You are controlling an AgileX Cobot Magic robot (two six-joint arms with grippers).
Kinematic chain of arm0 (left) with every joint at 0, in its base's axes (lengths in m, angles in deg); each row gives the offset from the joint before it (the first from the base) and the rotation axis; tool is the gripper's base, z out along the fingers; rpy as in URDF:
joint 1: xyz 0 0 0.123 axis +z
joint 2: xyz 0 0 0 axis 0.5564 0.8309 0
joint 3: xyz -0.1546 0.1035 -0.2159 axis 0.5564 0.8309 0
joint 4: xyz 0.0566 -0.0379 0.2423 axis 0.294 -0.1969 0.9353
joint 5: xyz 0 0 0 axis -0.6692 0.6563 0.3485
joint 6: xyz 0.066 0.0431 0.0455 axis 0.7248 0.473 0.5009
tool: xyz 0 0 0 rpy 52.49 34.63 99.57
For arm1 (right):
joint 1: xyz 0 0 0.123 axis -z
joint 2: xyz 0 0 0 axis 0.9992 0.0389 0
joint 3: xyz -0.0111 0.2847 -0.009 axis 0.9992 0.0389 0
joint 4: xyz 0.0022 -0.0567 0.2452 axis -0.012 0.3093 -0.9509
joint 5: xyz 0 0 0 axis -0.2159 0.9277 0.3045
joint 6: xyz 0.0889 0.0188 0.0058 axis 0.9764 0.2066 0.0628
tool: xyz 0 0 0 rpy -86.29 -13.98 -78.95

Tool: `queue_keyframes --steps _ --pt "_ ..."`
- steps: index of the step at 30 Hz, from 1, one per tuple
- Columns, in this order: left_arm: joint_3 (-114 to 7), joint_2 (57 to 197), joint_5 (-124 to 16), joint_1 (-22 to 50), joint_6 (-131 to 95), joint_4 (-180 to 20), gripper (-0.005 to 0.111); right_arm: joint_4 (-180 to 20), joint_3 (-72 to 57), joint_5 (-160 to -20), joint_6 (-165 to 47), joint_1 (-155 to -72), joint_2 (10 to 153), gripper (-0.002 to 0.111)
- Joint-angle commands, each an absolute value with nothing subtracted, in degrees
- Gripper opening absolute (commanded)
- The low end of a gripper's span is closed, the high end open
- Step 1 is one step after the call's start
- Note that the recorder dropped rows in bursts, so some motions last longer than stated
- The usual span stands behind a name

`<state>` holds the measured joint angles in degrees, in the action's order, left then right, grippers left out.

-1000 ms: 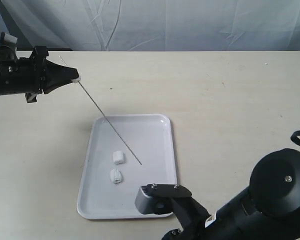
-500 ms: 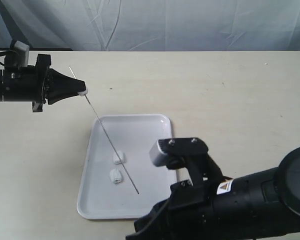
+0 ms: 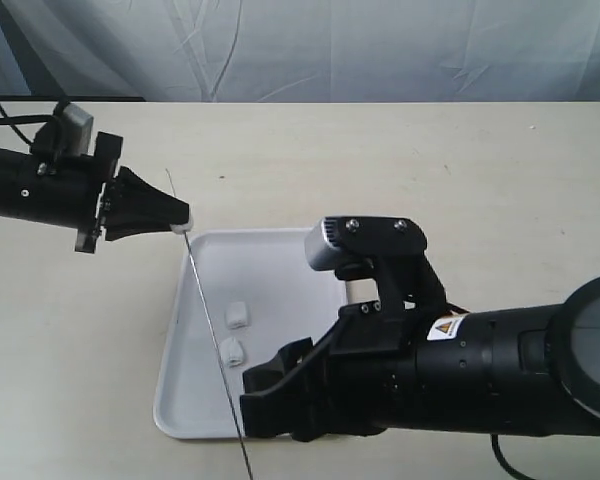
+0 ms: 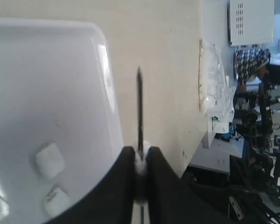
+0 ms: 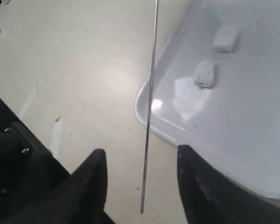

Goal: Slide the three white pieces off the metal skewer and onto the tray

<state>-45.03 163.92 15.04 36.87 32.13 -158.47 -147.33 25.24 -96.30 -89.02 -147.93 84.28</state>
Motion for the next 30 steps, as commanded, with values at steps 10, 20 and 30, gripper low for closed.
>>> queue_keyframes --steps 10,20,30 --pt "-45.07 160.2 16.01 30.06 32.27 -160.45 0.0 -148.13 24.94 -96.45 -89.54 -147.77 89.65 0.045" --pt "-45.07 160.2 16.01 26.73 33.96 -163.69 0.0 -149.36 24.94 -97.6 -89.54 -147.77 89.79 0.045" --pt "-45.07 160.2 16.01 26.62 34.39 -163.94 0.0 -149.81 24.94 -99.24 -89.54 -147.77 89.79 0.0"
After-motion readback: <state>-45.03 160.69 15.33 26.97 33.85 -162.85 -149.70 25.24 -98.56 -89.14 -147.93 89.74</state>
